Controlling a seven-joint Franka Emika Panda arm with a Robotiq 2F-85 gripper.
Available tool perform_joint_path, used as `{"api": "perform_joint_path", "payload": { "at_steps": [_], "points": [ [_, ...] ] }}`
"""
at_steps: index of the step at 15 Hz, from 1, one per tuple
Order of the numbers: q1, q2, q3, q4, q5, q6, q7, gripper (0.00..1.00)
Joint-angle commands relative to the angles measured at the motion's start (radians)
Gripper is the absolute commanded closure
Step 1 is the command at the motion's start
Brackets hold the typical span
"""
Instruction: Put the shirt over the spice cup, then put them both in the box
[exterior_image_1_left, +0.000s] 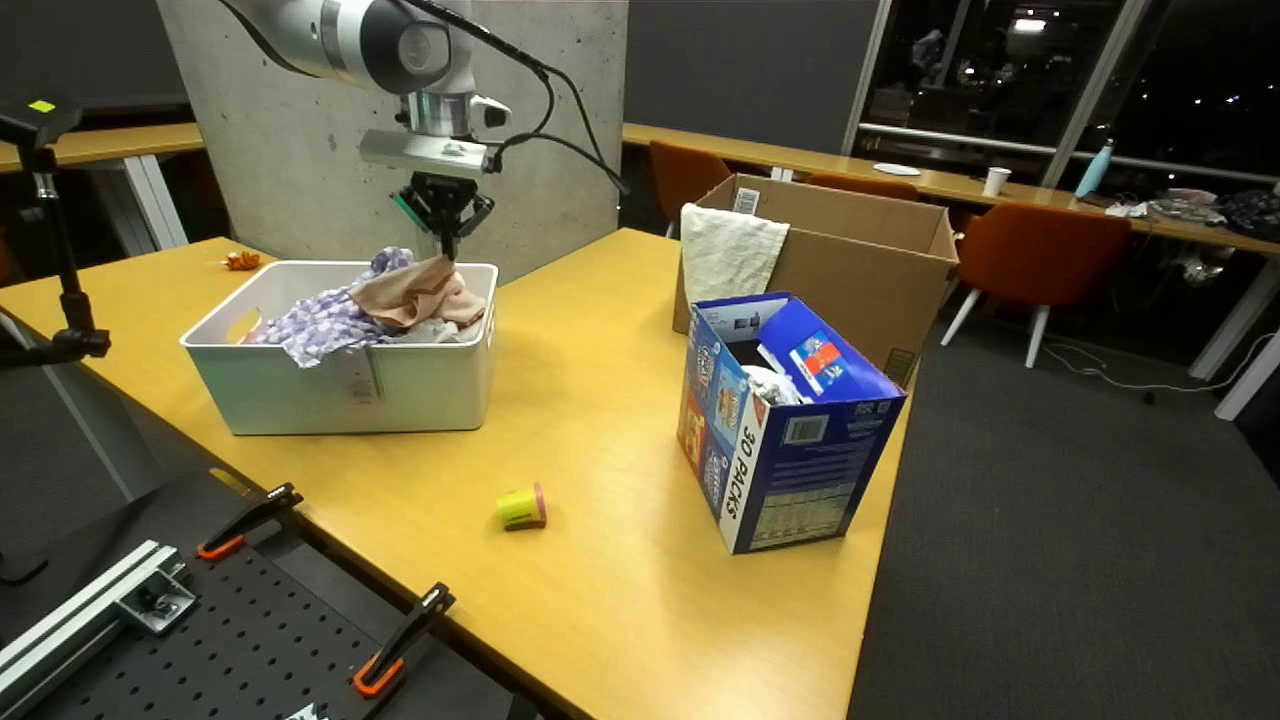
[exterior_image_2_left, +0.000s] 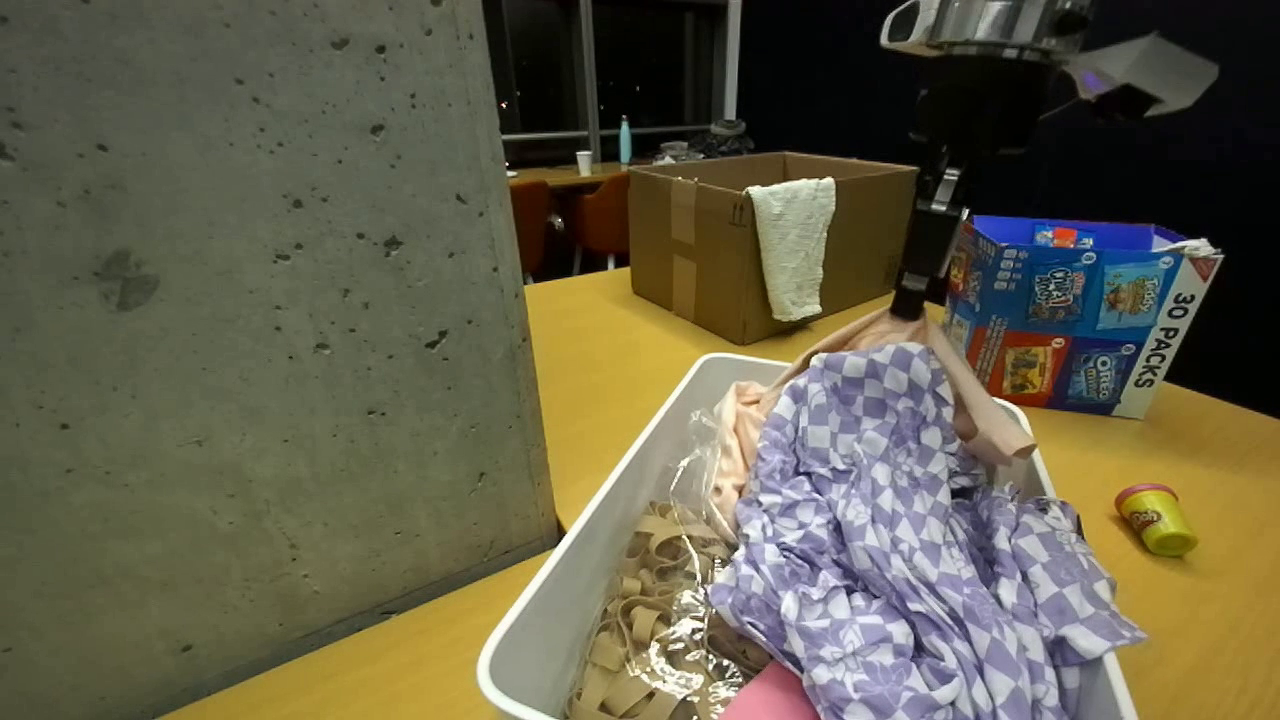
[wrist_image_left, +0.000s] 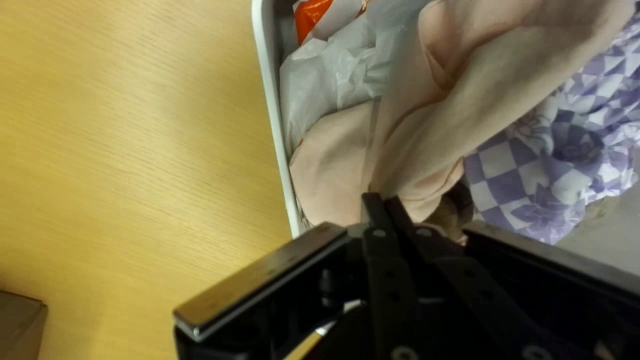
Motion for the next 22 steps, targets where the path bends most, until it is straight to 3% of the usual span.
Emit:
{"api": "perform_joint_path", "payload": {
  "at_steps": [1,5,9,16,22],
  "points": [
    [-0.033,-0.170,-0.008,-0.166,0.031,0.013,0.034,0.99],
    [-0.069,-0.360,-0.038,-0.367,0.077,0.050,0.053,0.99],
    [-0.099,-0.522,-0.111,-0.510,0.123,0.052,0.045,0.99],
    [-0.135,-0.695,-0.257,-0.613,0.116,0.032,0.038,0.99],
    [-0.170,-0.909,-0.300,-0.731,0.071,0.016,0.087,0.99]
  ]
}}
